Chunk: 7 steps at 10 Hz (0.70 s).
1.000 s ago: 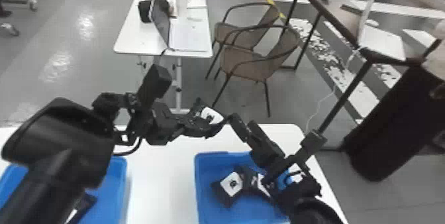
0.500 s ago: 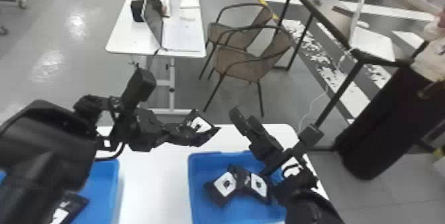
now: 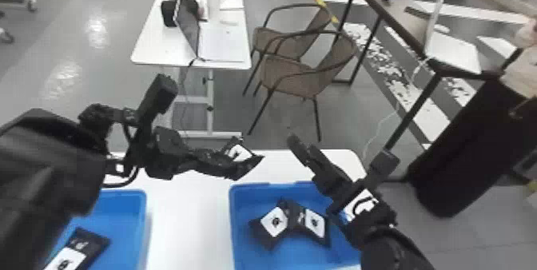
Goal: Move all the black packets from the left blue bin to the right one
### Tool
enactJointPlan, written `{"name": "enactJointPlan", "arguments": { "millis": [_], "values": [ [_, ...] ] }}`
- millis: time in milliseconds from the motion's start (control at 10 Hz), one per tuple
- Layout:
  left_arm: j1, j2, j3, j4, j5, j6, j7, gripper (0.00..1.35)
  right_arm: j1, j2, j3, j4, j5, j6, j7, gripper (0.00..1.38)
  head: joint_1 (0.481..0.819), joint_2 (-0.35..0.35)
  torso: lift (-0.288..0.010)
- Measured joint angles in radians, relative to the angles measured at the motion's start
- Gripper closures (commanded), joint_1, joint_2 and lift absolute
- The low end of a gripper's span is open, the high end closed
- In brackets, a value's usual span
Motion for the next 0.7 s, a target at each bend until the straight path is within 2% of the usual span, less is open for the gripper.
{"name": "enactJointPlan", "arguments": {
  "millis": [200,300,400,500,600,700],
  "values": [
    [0.003,-0.003,0.065,0.0,0.108,0.027,0.012,1.13,0.004,0.017,-0.029,0.027,0.0,0.0,0.012,0.15,0.695,-0.248,0.0],
    [0.011,-0.004,0.092,-0.007,0.171,0.012,0.095,1.13,0.014,0.023,-0.04,0.029,0.003,-0.002,0.017,0.15,0.695,-0.245,0.0],
    [0.047,-0.007,0.116,-0.008,0.309,-0.016,0.236,1.13,0.02,0.03,-0.043,0.029,0.016,-0.016,0.019,0.15,0.695,-0.24,0.0],
    [0.083,-0.023,0.134,-0.008,0.417,-0.049,0.319,1.13,0.029,0.043,-0.044,0.013,0.06,-0.046,0.02,0.15,0.695,-0.242,0.0],
    [0.107,-0.048,0.144,-0.007,0.502,-0.084,0.382,1.13,0.046,0.06,-0.046,-0.035,0.166,-0.07,0.019,0.15,0.695,-0.247,0.0],
    [0.111,-0.066,0.139,0.006,0.577,-0.126,0.404,1.13,0.063,0.066,-0.042,-0.097,0.316,-0.086,0.02,0.15,0.695,-0.251,0.0]
  ]
}}
